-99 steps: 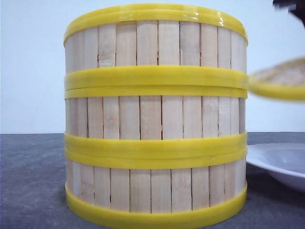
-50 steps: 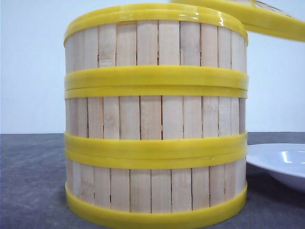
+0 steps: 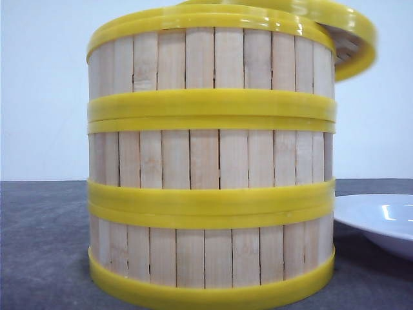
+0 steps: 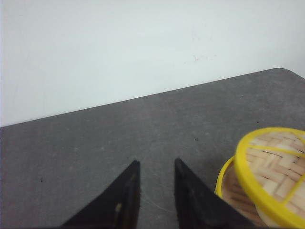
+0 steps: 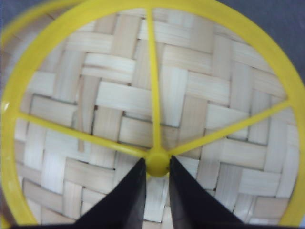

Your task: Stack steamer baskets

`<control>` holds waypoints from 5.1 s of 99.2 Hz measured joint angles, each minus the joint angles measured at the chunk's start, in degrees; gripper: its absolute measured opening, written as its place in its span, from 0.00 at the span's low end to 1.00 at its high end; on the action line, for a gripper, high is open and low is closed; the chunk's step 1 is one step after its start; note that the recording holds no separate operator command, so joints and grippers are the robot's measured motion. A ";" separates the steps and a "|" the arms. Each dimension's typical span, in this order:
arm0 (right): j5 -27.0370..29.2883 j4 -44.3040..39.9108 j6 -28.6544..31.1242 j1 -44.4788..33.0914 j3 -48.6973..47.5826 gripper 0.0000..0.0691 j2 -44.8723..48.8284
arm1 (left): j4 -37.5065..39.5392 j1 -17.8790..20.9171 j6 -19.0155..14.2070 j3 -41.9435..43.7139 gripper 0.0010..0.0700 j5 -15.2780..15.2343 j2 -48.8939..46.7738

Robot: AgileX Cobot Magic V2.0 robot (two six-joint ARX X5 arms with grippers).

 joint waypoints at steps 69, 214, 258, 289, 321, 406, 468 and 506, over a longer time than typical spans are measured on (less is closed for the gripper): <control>0.24 -0.79 -0.37 7.82 3.80 0.08 4.35 | -1.33 0.00 0.00 -0.02 0.15 0.00 0.00; 4.50 -0.85 0.83 9.14 3.85 0.07 4.81 | -2.67 0.00 0.00 -0.02 0.15 -0.02 -1.88; 5.53 -0.87 1.46 9.18 1.95 0.07 3.43 | -2.69 0.00 0.00 -0.02 0.15 -0.02 -1.88; 5.51 -0.87 1.64 9.18 1.84 0.07 3.30 | -2.67 0.00 0.00 -0.02 0.15 -0.02 -1.88; 5.79 -0.87 1.92 9.16 1.51 0.30 3.30 | -2.67 0.00 0.00 -0.02 0.15 -0.02 -1.88; 17.35 24.55 -11.89 11.91 -1.14 0.03 -19.39 | 2.60 0.00 -2.36 -8.11 0.01 -11.98 -11.04; 14.86 64.92 -23.23 -17.88 -65.20 0.02 -65.66 | 13.16 -0.07 -1.27 -34.36 0.01 -19.10 -33.86; 15.12 65.99 -23.23 -17.88 -64.98 0.02 -67.23 | 13.09 -0.07 -1.27 -34.36 0.01 -19.10 -33.86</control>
